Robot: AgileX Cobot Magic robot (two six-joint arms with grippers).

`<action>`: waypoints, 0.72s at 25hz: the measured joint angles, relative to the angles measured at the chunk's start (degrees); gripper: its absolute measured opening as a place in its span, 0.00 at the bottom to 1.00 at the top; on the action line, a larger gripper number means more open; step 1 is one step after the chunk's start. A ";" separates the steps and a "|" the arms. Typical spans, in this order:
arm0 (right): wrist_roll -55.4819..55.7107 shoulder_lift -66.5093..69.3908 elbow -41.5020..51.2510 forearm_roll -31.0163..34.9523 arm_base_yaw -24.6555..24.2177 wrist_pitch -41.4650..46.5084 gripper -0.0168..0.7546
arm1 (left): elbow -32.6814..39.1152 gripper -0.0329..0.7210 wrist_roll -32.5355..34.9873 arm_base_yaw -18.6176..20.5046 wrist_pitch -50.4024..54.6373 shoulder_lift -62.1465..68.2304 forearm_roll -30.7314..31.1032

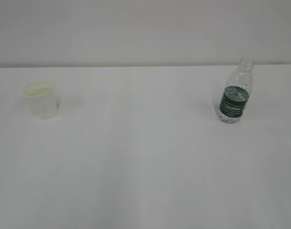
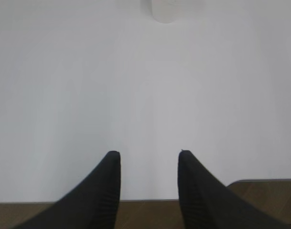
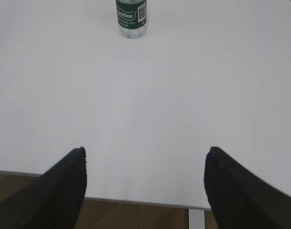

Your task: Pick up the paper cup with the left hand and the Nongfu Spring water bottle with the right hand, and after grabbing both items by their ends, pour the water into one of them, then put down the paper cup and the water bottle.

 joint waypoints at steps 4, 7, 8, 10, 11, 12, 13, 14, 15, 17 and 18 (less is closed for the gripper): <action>0.00 -3.68 0.00 0.27 0.00 0.10 0.77 | 0.00 0.42 0.00 0.00 0.00 -0.02 0.00; 0.00 -5.74 0.00 0.44 0.00 0.34 0.77 | 0.00 0.42 0.00 0.00 0.00 -0.61 0.00; 0.00 -6.17 0.00 0.55 0.00 0.34 0.77 | 0.00 0.42 0.00 0.00 0.00 -1.31 0.00; 0.00 -6.38 0.00 0.54 0.00 0.34 0.77 | 0.00 0.42 0.00 0.00 0.00 -2.72 0.00; 0.00 -6.38 0.00 0.54 0.00 0.34 0.77 | 0.00 0.42 0.00 0.00 0.00 -3.85 0.00; 0.00 -6.38 0.00 0.54 0.00 0.34 0.77 | 0.00 0.42 0.00 0.00 0.00 -5.39 0.00; 0.00 -6.38 0.00 0.54 0.00 0.34 0.77 | 0.00 0.42 0.00 0.00 0.00 -6.57 0.00; 0.00 -6.38 0.00 0.54 0.00 0.44 0.77 | 0.00 0.42 0.00 0.00 0.00 -7.96 0.00; 0.00 -6.38 0.00 0.54 0.00 0.44 0.77 | 0.00 0.42 0.00 0.00 0.00 -9.23 0.00; 0.00 -6.38 0.00 0.54 0.00 0.44 0.77 | 0.00 0.42 0.00 0.00 0.14 -10.53 0.00; 0.00 -6.38 0.00 0.54 0.00 0.44 0.77 | 0.00 0.42 0.00 0.00 0.14 -10.53 0.00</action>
